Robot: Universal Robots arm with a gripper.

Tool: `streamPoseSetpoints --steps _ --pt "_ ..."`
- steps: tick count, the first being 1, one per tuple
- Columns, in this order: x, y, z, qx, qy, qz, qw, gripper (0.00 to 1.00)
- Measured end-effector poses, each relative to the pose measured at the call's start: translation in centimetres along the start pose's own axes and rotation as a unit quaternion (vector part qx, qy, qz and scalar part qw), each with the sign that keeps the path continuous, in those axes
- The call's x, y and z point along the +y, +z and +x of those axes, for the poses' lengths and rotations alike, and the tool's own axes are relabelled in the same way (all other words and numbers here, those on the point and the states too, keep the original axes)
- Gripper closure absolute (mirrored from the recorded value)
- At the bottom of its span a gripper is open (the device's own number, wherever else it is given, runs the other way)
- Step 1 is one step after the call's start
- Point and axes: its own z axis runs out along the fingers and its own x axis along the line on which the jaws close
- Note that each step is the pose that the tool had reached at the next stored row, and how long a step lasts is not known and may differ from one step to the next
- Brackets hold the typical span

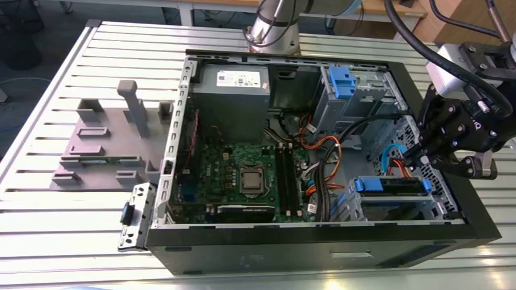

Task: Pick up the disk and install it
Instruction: 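Insert the second disk wire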

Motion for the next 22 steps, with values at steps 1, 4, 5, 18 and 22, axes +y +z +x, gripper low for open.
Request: streamPoseSetpoints --steps 1,4,5,18,22 --pt "0.02 0.00 0.01 0.0000 0.000 0.0000 1.00000 0.84" --pt "0.08 0.03 0.04 0.0001 0.000 0.0000 1.00000 0.84" --pt "0.12 0.04 0.06 0.0000 0.000 0.0000 1.00000 0.84" --pt "0.51 0.19 0.14 0.0000 0.000 0.0000 1.00000 0.84" --pt "0.58 0.21 0.14 0.0000 0.000 0.0000 1.00000 0.84"
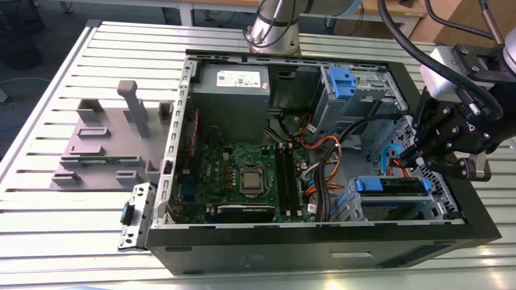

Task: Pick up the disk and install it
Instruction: 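Insert the second disk wire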

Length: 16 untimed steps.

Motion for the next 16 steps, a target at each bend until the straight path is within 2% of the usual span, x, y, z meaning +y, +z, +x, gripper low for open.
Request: streamPoseSetpoints --steps 10,11,12,16 --pt "0.20 0.06 0.01 0.0000 0.000 0.0000 1.00000 0.84" --pt "0.77 0.36 0.07 0.0000 0.000 0.0000 1.00000 0.84" --pt "0.94 0.56 0.10 0.0000 0.000 0.0000 1.00000 0.84" --pt "0.94 0.58 0.10 0.0000 0.000 0.0000 1.00000 0.84"
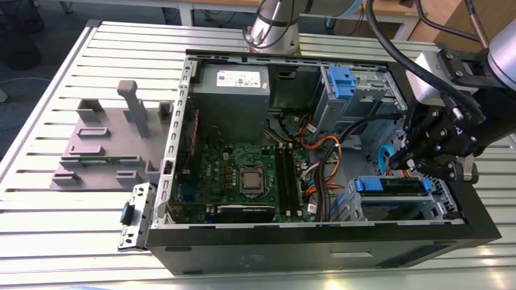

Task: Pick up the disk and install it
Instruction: 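Insert the second disk wire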

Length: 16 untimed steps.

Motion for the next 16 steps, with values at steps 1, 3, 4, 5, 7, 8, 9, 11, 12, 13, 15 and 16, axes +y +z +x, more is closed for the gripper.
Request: streamPoseSetpoints --steps 1,3,4,5,7,8,9,11,12,13,15,16 --pt "0.00 0.00 0.00 0.0000 0.000 0.0000 1.00000 0.84" --pt "0.00 0.02 0.01 0.0000 0.000 0.0000 1.00000 0.84" --pt "0.00 0.04 0.03 -0.0001 0.000 0.0000 1.00000 0.84" --pt "0.01 0.04 0.07 -0.0001 0.000 0.0000 1.00000 0.84" --pt "0.02 0.04 0.18 0.0000 0.000 0.0000 1.00000 0.84" --pt "0.02 0.06 0.41 -0.0001 0.000 0.0000 1.00000 0.84" --pt "0.02 0.07 0.58 -0.0002 0.000 0.0000 1.00000 0.84" --pt "0.01 0.08 0.88 -0.0001 0.000 0.0000 1.00000 0.84" --pt "-0.01 0.11 0.95 -0.0006 0.000 -0.0001 1.00000 0.84" --pt "-0.04 0.14 1.00 -0.0014 0.000 -0.0001 1.00000 0.84" --pt "-0.11 0.17 1.09 -0.0044 0.000 -0.0002 0.99999 0.84" --pt "-0.15 0.19 1.15 -0.0082 -0.001 -0.0003 0.99997 0.84"
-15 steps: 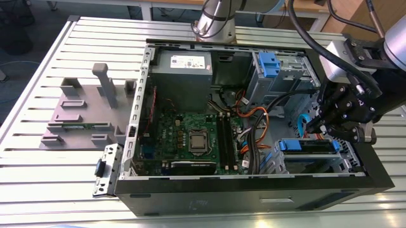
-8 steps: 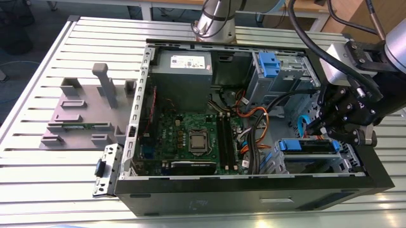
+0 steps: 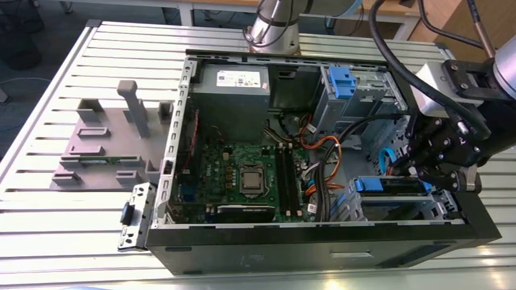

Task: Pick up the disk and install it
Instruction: 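Insert the second disk wire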

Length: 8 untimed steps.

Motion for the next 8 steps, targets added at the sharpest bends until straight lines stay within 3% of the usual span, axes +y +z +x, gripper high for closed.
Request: streamPoseSetpoints --steps 1,3,8 --pt "-0.02 0.01 0.08 -0.0027 0.000 -0.0001 1.00000 0.84" --pt "-0.04 0.05 0.31 -0.0052 0.000 -0.0002 0.99999 0.84" --pt "-0.21 0.23 0.68 -0.0057 -0.004 -0.0008 0.99998 0.84"
